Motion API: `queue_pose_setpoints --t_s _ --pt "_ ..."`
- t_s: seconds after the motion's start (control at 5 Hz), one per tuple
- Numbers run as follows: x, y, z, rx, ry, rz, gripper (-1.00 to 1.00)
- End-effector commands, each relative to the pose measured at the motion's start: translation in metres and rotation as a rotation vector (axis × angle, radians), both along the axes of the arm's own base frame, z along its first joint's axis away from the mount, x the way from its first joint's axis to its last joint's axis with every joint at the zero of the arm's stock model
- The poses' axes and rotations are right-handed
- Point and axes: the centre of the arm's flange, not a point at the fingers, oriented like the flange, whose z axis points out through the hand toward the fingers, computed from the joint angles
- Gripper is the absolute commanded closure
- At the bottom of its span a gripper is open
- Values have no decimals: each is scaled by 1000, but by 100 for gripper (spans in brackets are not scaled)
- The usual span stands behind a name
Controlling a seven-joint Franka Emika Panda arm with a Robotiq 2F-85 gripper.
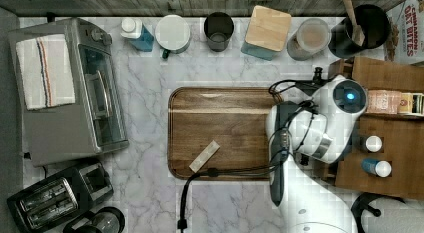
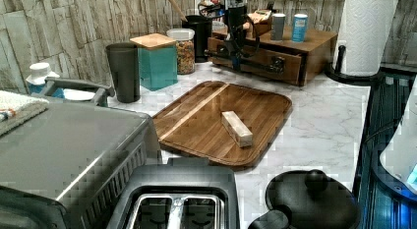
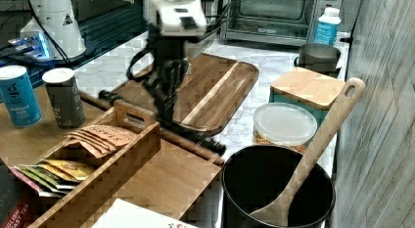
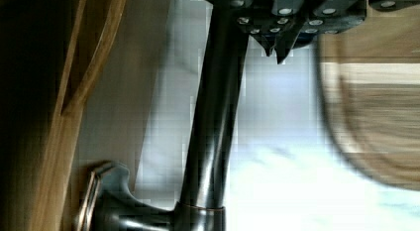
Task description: Close the drawer.
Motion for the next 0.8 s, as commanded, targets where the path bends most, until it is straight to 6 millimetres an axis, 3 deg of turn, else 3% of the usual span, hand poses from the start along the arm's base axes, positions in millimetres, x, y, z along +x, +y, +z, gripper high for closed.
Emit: queue_pose_setpoints --t_s 0.2,0.8 --pt "-72 -179 86 -277 -32 -288 100" --pt "-72 -179 86 -277 -32 -287 100"
